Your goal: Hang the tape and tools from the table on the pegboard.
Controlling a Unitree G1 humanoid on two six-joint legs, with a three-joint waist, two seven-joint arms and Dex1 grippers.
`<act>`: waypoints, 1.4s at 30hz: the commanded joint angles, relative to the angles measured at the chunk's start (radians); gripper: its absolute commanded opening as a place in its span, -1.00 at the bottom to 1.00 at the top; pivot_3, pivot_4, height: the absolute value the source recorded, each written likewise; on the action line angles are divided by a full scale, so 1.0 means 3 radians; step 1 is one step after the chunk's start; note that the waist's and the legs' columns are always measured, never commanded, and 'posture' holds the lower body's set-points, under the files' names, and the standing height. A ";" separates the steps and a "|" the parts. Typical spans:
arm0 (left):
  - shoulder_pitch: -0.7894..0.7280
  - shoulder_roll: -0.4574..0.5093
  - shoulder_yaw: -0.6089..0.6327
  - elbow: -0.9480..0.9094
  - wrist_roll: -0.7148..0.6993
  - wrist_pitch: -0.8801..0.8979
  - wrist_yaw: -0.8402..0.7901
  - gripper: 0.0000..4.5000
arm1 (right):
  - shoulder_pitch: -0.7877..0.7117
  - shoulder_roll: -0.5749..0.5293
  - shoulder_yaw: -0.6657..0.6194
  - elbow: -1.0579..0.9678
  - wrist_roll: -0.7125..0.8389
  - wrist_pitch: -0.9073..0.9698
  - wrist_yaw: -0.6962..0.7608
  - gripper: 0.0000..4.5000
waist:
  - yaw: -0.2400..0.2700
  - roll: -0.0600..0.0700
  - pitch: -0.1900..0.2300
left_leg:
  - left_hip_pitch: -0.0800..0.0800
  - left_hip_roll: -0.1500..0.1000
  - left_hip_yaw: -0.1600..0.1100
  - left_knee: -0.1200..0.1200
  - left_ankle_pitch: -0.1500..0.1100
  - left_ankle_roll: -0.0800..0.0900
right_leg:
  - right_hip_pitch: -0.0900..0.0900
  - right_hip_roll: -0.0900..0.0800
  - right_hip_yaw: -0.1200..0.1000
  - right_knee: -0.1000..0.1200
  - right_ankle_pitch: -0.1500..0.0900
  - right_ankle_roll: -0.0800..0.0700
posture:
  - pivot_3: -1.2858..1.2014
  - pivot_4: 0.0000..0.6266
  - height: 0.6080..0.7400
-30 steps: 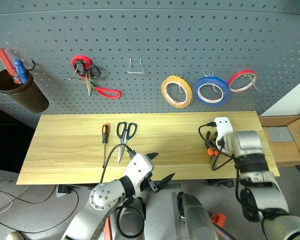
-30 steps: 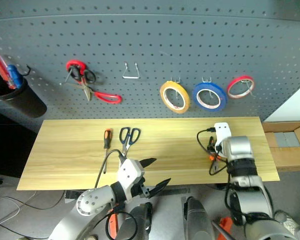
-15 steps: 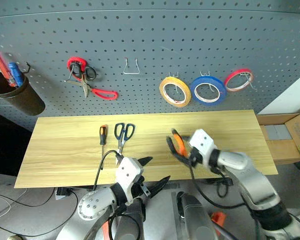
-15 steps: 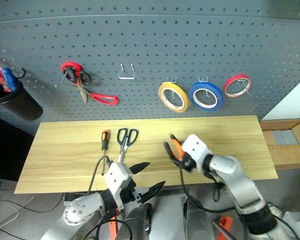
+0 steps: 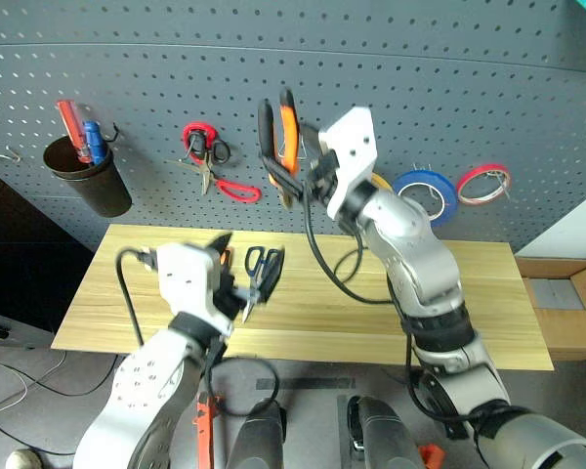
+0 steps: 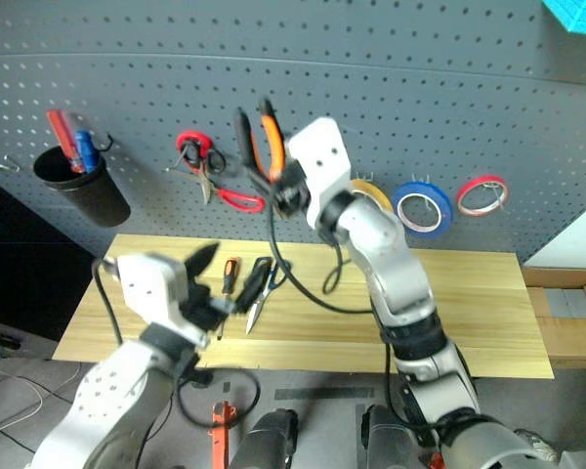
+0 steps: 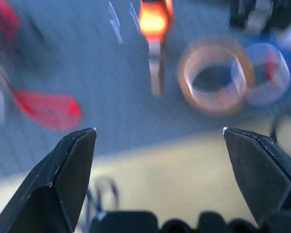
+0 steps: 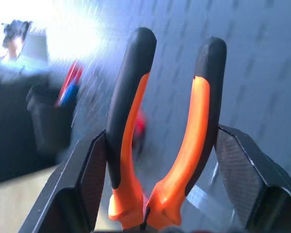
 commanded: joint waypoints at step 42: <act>-0.0585 0.0040 0.0014 0.1497 0.0411 -0.0748 -0.0285 1.00 | -0.0346 0.0230 0.0035 0.2099 -0.0735 -0.1638 -0.0639 0.29 | -0.0057 0.0020 -0.0048 | 0.0027 0.0000 0.0002 -0.0004 -0.0006 0.0016 | 0.0013 0.0001 0.0006 0.0015 -0.0003 -0.0011 | 0.14 -0.26 1.00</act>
